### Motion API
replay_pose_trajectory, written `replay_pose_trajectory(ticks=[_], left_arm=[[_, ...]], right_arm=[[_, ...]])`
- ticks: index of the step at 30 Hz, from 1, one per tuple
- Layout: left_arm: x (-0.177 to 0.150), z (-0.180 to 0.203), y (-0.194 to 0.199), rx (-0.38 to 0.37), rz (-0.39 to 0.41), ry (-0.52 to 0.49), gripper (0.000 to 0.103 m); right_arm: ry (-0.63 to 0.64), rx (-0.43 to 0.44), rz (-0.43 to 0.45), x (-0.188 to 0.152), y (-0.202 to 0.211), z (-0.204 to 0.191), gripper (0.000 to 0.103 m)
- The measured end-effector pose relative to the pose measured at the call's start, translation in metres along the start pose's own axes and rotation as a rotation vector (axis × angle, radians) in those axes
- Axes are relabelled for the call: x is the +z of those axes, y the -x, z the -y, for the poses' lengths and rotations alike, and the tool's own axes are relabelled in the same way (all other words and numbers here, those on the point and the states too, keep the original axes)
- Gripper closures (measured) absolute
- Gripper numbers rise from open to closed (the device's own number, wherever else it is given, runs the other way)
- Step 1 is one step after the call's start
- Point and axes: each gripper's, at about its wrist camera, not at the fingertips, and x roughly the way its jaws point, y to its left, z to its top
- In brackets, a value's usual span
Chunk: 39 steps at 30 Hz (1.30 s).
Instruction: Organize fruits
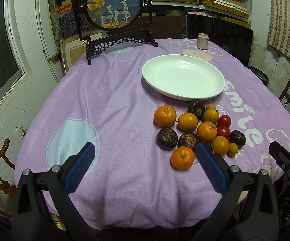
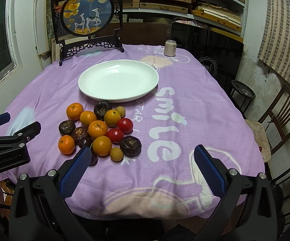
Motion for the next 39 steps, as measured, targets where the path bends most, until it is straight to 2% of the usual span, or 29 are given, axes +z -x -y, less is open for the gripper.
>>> replay_pose_trajectory(ticks=[31, 34, 35, 37, 38, 39], left_arm=[[-0.004, 0.002, -0.002, 0.006, -0.007, 0.004, 0.002], [-0.011, 0.000, -0.011, 0.018, -0.020, 0.011, 0.002], [-0.013, -0.005, -0.012, 0.016, -0.023, 0.020, 0.002], [-0.019, -0.019, -0.016, 0.015, -0.031, 0.040, 0.002], [-0.022, -0.024, -0.018, 0.018, -0.038, 0.044, 0.002], [-0.024, -0.027, -0.021, 0.020, -0.046, 0.045, 0.002]], right_arm=[[0.002, 0.002, -0.006, -0.001, 0.005, -0.001, 0.001], [0.016, 0.050, -0.022, -0.012, -0.011, 0.003, 0.001], [0.024, 0.109, -0.024, -0.020, -0.014, 0.005, 0.001], [0.030, 0.165, -0.006, -0.031, -0.015, 0.009, 0.013], [0.030, 0.175, -0.016, -0.035, -0.017, 0.009, 0.034], [0.029, 0.199, -0.049, -0.039, -0.023, 0.008, 0.049]])
